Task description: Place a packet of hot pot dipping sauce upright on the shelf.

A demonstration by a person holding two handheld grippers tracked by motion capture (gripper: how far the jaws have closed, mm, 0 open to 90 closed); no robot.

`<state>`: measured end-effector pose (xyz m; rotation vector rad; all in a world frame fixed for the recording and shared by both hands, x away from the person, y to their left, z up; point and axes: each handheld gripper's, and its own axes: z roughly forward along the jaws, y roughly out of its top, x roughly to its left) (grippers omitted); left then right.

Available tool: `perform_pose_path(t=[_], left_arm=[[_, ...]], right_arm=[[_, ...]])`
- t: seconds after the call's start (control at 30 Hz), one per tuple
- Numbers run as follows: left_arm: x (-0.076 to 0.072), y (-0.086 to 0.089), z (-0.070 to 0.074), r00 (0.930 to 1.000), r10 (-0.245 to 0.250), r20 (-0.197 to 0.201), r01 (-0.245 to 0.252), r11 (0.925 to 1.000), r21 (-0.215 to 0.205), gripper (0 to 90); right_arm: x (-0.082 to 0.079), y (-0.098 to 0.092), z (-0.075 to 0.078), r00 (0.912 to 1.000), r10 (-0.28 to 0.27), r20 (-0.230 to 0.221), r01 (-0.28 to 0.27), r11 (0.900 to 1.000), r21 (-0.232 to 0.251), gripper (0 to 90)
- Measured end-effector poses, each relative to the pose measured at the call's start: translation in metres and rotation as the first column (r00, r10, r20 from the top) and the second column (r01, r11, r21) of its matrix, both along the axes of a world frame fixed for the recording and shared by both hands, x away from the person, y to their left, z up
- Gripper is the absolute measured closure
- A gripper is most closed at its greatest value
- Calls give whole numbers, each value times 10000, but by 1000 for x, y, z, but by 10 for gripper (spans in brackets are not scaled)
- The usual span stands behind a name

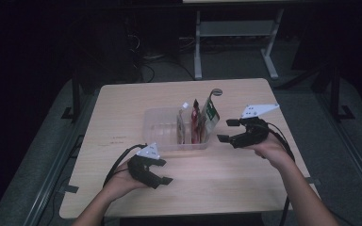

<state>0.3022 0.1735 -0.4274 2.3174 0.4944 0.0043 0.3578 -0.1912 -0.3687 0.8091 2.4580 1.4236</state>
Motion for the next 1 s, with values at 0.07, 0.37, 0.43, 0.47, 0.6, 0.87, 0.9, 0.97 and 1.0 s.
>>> perform_pose_path(t=[0.07,0.37,0.43,0.47,0.6,0.87,0.9,0.97,1.0], left_arm=[[-1,1,0,10000,0,6,0,10000,17,253],[0,1,-4,9998,-199,20,198,9995,265,253],[-1,-1,-6,9997,-258,25,257,9989,402,253],[-2,-2,-7,9997,-228,5,227,9990,380,253],[-2,-4,-11,9996,-253,-122,257,9991,341,257],[0,-5,-16,9996,-252,-111,257,9988,429,257],[0,-5,-17,9996,-256,-93,260,9986,453,257],[0,-4,-17,9995,-309,-75,312,9983,491,257],[0,-4,-17,9995,-319,-64,322,9983,493,257]], right_arm=[[-6,0,-6,10000,-36,51,37,9999,-109,251],[-34,-4,-35,9997,-75,-252,61,9985,-540,242],[-39,-4,-42,9996,63,-270,-82,9975,-699,243],[-41,-3,-45,9992,156,-375,-184,9968,-772,243],[-41,4,-58,9938,819,-754,-897,9902,-1074,243],[-43,14,-64,9864,1359,-928,-1481,9789,-1407,243],[-43,13,-64,9863,1364,-924,-1484,9790,-1395,243],[-42,13,-65,9868,1347,-900,-1464,9794,-1393,243],[-42,13,-65,9869,1334,-905,-1451,9797,-1386,242]])
